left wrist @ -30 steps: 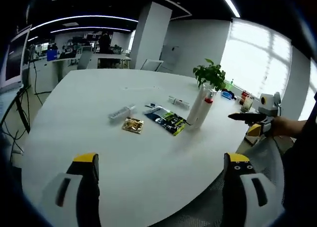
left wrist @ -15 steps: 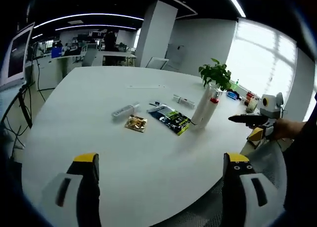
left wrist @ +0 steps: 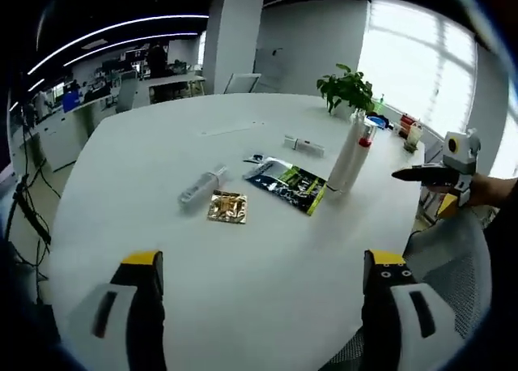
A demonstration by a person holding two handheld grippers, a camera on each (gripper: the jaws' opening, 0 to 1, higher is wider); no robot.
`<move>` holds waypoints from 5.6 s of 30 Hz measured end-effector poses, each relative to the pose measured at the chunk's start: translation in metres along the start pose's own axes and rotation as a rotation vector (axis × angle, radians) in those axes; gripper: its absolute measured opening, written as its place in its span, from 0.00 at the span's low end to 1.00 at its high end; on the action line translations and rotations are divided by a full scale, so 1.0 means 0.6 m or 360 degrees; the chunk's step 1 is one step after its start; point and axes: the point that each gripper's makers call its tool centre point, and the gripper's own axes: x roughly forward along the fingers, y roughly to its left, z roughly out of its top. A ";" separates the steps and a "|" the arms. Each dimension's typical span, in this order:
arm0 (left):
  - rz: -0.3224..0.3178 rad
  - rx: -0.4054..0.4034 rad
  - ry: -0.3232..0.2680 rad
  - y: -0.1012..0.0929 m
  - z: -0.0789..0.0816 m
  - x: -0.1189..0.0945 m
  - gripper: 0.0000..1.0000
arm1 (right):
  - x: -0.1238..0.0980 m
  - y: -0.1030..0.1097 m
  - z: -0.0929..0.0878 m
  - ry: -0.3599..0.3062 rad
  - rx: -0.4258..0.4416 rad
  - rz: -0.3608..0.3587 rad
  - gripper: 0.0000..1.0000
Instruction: Arrange the skincare products in the storage area until every visible bottle or jar stands upright without overlapping.
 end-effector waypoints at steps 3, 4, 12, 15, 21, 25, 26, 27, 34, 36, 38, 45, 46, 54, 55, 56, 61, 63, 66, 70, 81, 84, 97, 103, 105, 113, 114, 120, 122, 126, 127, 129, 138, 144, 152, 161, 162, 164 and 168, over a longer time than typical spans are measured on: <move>-0.0012 0.0049 0.0017 0.009 0.014 0.016 0.92 | -0.001 -0.003 0.000 -0.0009 0.0015 -0.0008 0.99; -0.0018 0.0058 0.0021 0.011 0.019 0.020 0.90 | -0.001 -0.003 -0.001 -0.0006 0.0016 -0.0011 0.99; -0.0032 0.0198 0.0121 0.046 0.040 0.059 0.81 | 0.001 -0.005 -0.006 0.0020 0.0021 -0.0008 0.98; -0.0033 0.0238 0.0178 0.062 0.042 0.075 0.76 | 0.001 -0.007 -0.006 0.0019 0.0025 -0.0016 0.98; -0.0069 0.0282 0.0254 0.096 0.048 0.106 0.73 | 0.000 -0.011 -0.008 0.0019 0.0042 -0.0026 0.97; -0.0096 0.0313 0.0297 0.099 0.053 0.123 0.69 | 0.000 -0.016 -0.010 0.0020 0.0049 -0.0036 0.96; -0.0102 0.0323 0.0301 0.100 0.055 0.127 0.68 | 0.000 -0.015 -0.010 0.0020 0.0050 -0.0036 0.96; -0.0104 0.0333 0.0309 0.100 0.056 0.128 0.68 | 0.000 -0.015 -0.009 0.0018 0.0049 -0.0037 0.96; -0.0126 0.0410 0.0374 0.120 0.056 0.164 0.60 | 0.000 -0.019 -0.011 0.0022 0.0046 -0.0055 0.95; -0.0137 0.0439 0.0403 0.120 0.054 0.171 0.54 | 0.000 -0.019 -0.012 0.0030 0.0044 -0.0055 0.94; -0.0134 0.0448 0.0464 0.129 0.044 0.188 0.50 | 0.001 -0.019 -0.013 0.0038 0.0041 -0.0057 0.94; -0.0132 0.0539 0.0543 0.143 0.035 0.215 0.51 | 0.003 -0.018 -0.017 0.0060 0.0041 -0.0054 0.94; -0.0134 0.0545 0.0547 0.143 0.037 0.216 0.50 | 0.003 -0.019 -0.019 0.0065 0.0041 -0.0054 0.94; -0.0073 0.0716 0.0614 0.177 0.055 0.246 0.42 | 0.004 -0.019 -0.022 0.0080 0.0055 -0.0056 0.94; -0.0077 0.0717 0.0614 0.180 0.056 0.254 0.41 | 0.004 -0.019 -0.022 0.0082 0.0057 -0.0054 0.94; -0.0079 0.0723 0.0620 0.181 0.056 0.256 0.41 | 0.004 -0.019 -0.022 0.0084 0.0057 -0.0053 0.94; -0.0124 0.0765 0.0682 0.174 0.051 0.268 0.38 | 0.004 -0.020 -0.024 0.0090 0.0066 -0.0060 0.94; -0.0144 0.0773 0.0700 0.178 0.048 0.278 0.37 | 0.004 -0.022 -0.024 0.0090 0.0072 -0.0066 0.94; -0.0164 0.0813 0.0749 0.169 0.038 0.278 0.37 | 0.004 -0.024 -0.024 0.0083 0.0085 -0.0077 0.94; -0.0186 0.0813 0.0775 0.174 0.038 0.284 0.35 | 0.005 -0.025 -0.026 0.0091 0.0091 -0.0078 0.93; -0.0199 0.0750 0.0830 0.169 0.037 0.290 0.23 | 0.003 -0.025 -0.024 0.0090 0.0075 -0.0088 0.93; -0.0167 0.0699 0.0835 0.171 0.036 0.285 0.23 | 0.003 -0.025 -0.024 0.0092 0.0068 -0.0087 0.93; -0.0235 0.0384 0.0583 0.132 0.088 0.240 0.23 | 0.004 -0.020 -0.021 0.0087 0.0044 -0.0075 0.93; -0.0297 0.0200 0.0483 0.105 0.093 0.201 0.23 | 0.005 -0.019 -0.020 0.0077 0.0035 -0.0063 0.93; -0.0313 0.0170 0.0465 0.113 0.103 0.208 0.23 | 0.005 -0.019 -0.017 0.0064 0.0038 -0.0061 0.93; -0.0514 -0.0081 0.0228 0.064 0.118 0.169 0.23 | 0.007 -0.008 -0.013 0.0041 0.0040 0.0009 0.95; -0.0527 -0.0071 0.0216 0.056 0.118 0.166 0.23 | 0.009 -0.003 -0.012 0.0034 0.0038 0.0039 0.96; -0.0718 -0.0241 0.0038 -0.007 0.142 0.135 0.23 | 0.011 0.021 -0.004 0.0018 -0.0014 0.0125 0.93; -0.0798 -0.0324 -0.0037 -0.029 0.155 0.120 0.23 | 0.010 0.037 0.001 0.0002 0.0001 0.0199 0.88; -0.0918 -0.0467 -0.0117 -0.064 0.172 0.091 0.23 | 0.013 0.069 0.002 0.0014 0.0035 0.0350 0.87; -0.0937 -0.0485 -0.0159 -0.070 0.179 0.084 0.23 | 0.013 0.074 0.004 0.0011 0.0044 0.0373 0.87; -0.0986 -0.0537 -0.0197 -0.081 0.187 0.069 0.23 | 0.013 0.079 0.009 -0.0008 0.0046 0.0400 0.86; -0.1202 -0.0555 -0.0359 -0.139 0.220 -0.005 0.23 | 0.012 0.117 0.109 -0.0285 0.0287 0.0638 0.77; -0.1350 -0.0602 -0.0503 -0.177 0.238 -0.054 0.23 | 0.013 0.138 0.191 -0.0451 0.0351 0.0782 0.73; -0.1469 -0.0493 -0.0533 -0.224 0.227 -0.102 0.23 | 0.023 0.165 0.265 -0.0568 0.0411 0.0909 0.61; -0.1594 -0.0439 -0.0584 -0.262 0.221 -0.132 0.23 | 0.026 0.198 0.280 -0.0565 0.0476 0.1008 0.43; -0.1598 -0.0440 -0.0585 -0.267 0.220 -0.131 0.23 | 0.024 0.200 0.282 -0.0570 0.0493 0.1021 0.43; -0.1605 -0.0438 -0.0583 -0.275 0.216 -0.129 0.23 | 0.023 0.201 0.285 -0.0572 0.0504 0.1032 0.41; -0.1622 -0.0446 -0.0561 -0.287 0.207 -0.125 0.23 | 0.025 0.202 0.284 -0.0539 0.0494 0.1038 0.30</move>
